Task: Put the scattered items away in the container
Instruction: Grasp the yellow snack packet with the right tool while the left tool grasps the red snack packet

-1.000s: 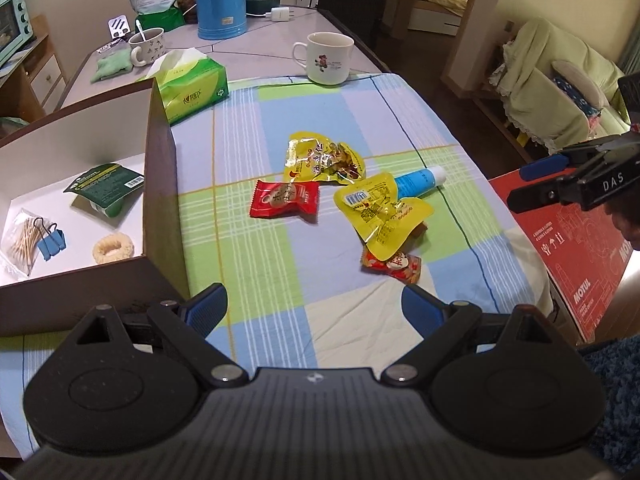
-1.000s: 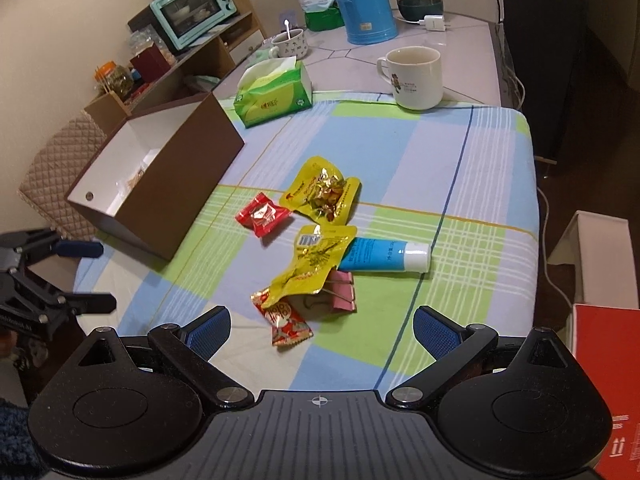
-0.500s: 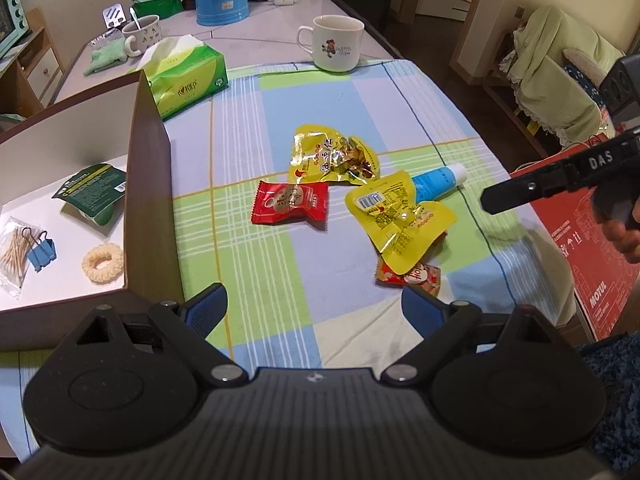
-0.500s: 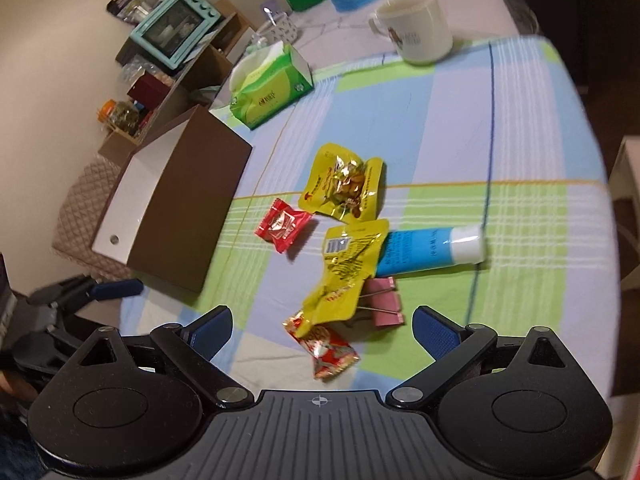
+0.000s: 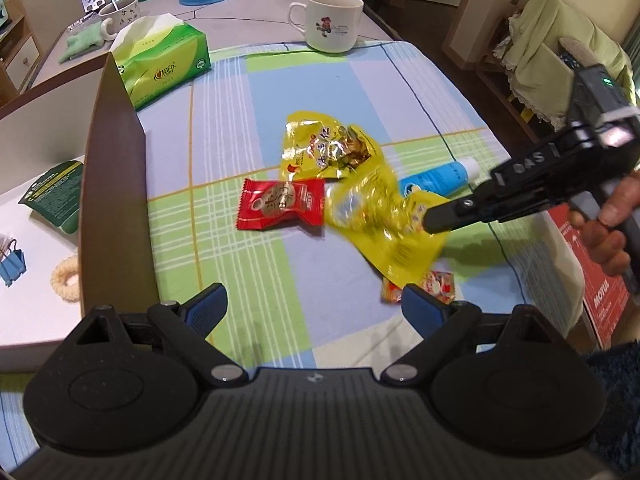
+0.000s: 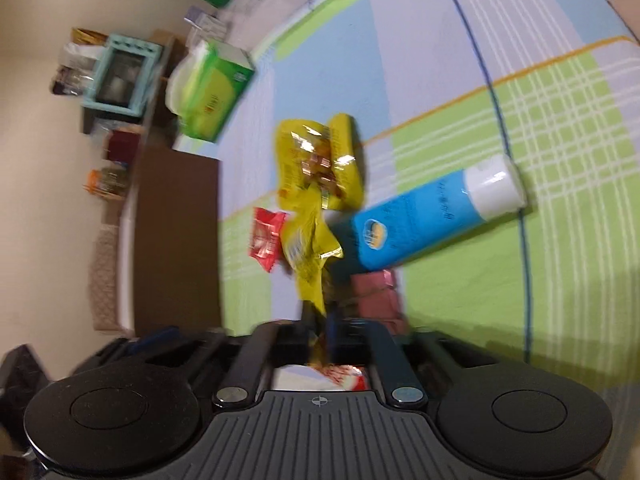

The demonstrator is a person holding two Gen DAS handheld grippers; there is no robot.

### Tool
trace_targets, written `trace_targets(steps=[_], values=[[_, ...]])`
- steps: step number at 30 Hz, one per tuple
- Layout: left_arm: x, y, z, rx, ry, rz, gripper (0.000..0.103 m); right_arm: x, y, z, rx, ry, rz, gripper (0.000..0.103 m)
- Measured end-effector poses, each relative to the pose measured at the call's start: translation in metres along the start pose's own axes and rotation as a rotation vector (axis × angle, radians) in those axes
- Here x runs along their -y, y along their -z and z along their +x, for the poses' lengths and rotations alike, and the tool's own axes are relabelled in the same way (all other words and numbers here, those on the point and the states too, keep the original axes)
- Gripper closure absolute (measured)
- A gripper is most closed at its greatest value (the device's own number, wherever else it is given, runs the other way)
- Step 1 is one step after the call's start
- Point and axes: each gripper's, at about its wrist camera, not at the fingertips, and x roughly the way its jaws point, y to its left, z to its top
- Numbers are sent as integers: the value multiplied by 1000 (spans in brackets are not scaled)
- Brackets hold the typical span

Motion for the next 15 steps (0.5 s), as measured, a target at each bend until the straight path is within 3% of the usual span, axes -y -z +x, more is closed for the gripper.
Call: trace_targets(steps=[5,12,15], values=[[0,-15,9,24,-9,-5,12,-12,-6,-28,43,-20,-44,103],[12,-36,45,6,-100,123,26,-21,-20,-61,128,-17,-77,103],[15,-42,64,-18,-115,148,27,-20,-25,-68,148,-1,-79,103]])
